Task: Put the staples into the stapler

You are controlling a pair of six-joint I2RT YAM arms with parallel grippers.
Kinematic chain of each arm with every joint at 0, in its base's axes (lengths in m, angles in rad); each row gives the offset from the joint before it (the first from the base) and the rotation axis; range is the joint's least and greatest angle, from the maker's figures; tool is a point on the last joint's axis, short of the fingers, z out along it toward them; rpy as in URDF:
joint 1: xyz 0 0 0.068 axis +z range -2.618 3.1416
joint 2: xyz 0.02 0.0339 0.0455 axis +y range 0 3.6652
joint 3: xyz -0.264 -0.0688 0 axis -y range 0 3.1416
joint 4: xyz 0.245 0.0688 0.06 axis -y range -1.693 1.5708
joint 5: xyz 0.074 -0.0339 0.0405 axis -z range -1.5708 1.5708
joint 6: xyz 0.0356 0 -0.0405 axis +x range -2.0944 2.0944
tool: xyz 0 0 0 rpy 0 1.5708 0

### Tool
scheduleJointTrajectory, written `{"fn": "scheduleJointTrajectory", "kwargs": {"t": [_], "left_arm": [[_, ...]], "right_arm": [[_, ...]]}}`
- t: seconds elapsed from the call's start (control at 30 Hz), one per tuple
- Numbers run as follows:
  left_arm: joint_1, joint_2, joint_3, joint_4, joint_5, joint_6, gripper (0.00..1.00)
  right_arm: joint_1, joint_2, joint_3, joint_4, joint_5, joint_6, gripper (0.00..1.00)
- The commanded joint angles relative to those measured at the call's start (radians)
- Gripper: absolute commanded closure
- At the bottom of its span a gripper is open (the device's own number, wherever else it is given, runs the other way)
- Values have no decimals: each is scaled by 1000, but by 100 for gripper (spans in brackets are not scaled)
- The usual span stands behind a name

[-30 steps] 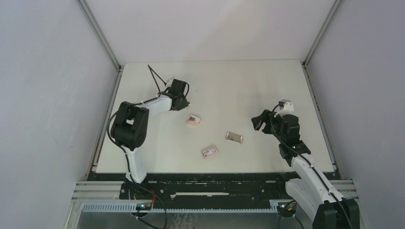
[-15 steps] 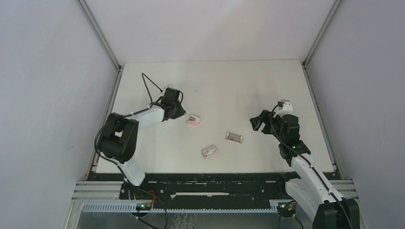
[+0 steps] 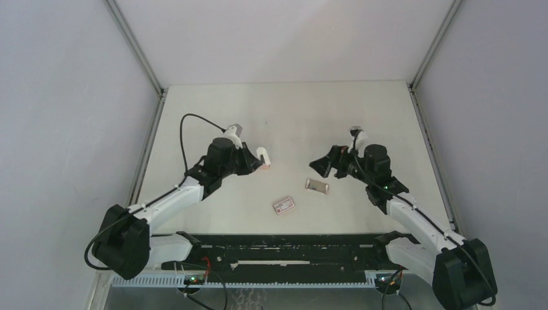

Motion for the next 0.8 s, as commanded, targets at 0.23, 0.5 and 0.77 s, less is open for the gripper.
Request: {"fn": "scheduleJointTrajectory", "kwargs": {"t": [0.23, 0.5, 0.77], "left_arm": [[-168, -153, -105, 227, 139, -60, 100], [-200, -172, -114, 230, 132, -72, 100], [-216, -183, -115, 230, 146, -53, 100]], "right_arm": [[263, 228, 195, 158, -72, 186, 15], [332, 331, 246, 135, -75, 175, 30], [333, 340, 246, 150, -81, 176, 50]]}}
